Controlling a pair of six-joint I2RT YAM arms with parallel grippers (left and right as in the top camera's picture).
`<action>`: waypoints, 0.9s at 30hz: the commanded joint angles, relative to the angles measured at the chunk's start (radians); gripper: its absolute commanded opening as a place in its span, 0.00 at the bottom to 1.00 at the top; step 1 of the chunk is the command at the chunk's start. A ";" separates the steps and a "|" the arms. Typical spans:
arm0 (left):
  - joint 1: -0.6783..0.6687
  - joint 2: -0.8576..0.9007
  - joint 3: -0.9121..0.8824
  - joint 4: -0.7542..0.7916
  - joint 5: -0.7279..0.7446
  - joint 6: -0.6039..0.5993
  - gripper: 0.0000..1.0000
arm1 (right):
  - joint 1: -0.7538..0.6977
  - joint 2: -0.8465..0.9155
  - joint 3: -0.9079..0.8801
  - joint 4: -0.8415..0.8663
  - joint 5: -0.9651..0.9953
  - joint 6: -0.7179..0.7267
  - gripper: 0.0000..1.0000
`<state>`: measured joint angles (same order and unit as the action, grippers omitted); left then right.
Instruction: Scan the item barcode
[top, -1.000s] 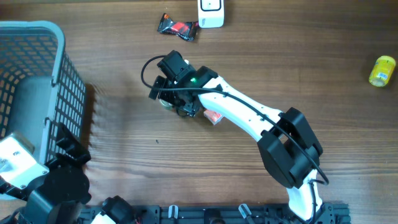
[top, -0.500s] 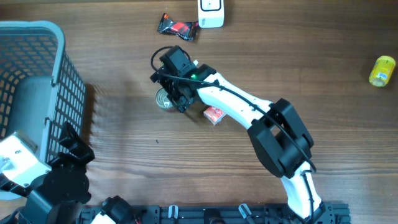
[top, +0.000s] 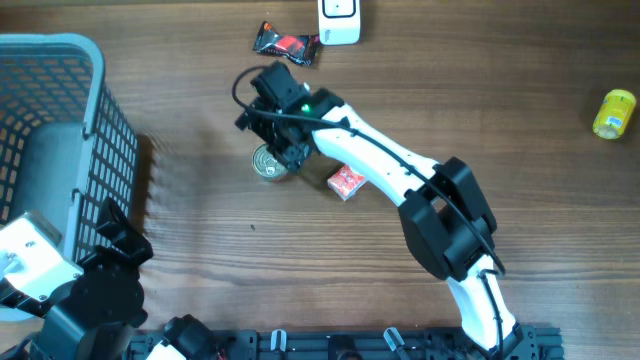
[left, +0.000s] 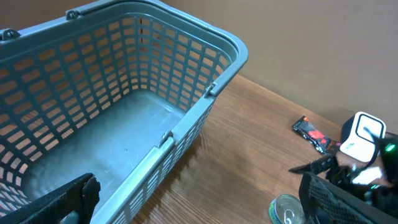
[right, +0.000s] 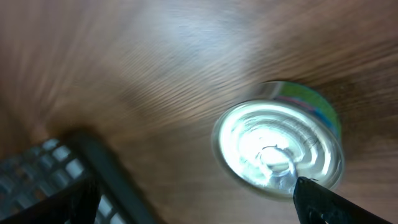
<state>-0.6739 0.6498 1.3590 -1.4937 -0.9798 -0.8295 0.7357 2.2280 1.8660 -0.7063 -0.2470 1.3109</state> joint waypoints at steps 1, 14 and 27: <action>0.005 0.023 0.006 0.011 0.023 -0.012 1.00 | -0.020 0.003 0.217 -0.145 0.022 -0.193 1.00; 0.005 0.410 -0.004 0.209 0.293 0.320 1.00 | -0.473 -0.010 0.470 -0.650 0.161 -0.499 1.00; 0.349 0.964 -0.004 0.539 1.145 0.999 1.00 | -0.818 -0.010 0.470 -0.771 0.165 -0.760 1.00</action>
<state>-0.4362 1.5291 1.3579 -0.9379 -0.1833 -0.1081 -0.0841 2.2311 2.3177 -1.4811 -0.0925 0.6174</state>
